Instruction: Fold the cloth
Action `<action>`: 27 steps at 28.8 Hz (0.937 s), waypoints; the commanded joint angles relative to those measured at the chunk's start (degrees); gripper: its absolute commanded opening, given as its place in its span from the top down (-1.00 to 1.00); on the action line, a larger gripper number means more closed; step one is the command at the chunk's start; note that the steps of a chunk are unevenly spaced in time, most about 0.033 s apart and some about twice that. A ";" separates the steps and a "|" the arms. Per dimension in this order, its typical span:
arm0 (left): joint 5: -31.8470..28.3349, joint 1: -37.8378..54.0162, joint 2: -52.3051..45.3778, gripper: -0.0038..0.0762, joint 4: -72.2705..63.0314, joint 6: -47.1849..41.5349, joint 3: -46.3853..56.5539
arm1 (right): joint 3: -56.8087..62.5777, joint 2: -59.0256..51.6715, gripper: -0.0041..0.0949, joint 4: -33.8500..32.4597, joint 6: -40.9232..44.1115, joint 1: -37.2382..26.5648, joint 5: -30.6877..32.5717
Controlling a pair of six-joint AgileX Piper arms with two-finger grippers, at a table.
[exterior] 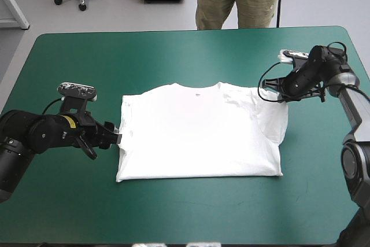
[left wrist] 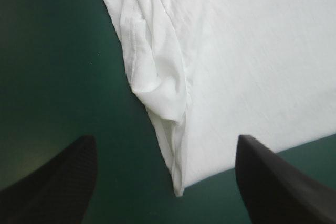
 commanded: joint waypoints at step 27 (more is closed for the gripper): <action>-1.13 -0.32 -0.95 -0.41 -0.88 -2.27 -1.99 | -1.12 4.79 -0.11 9.44 0.00 21.03 -1.76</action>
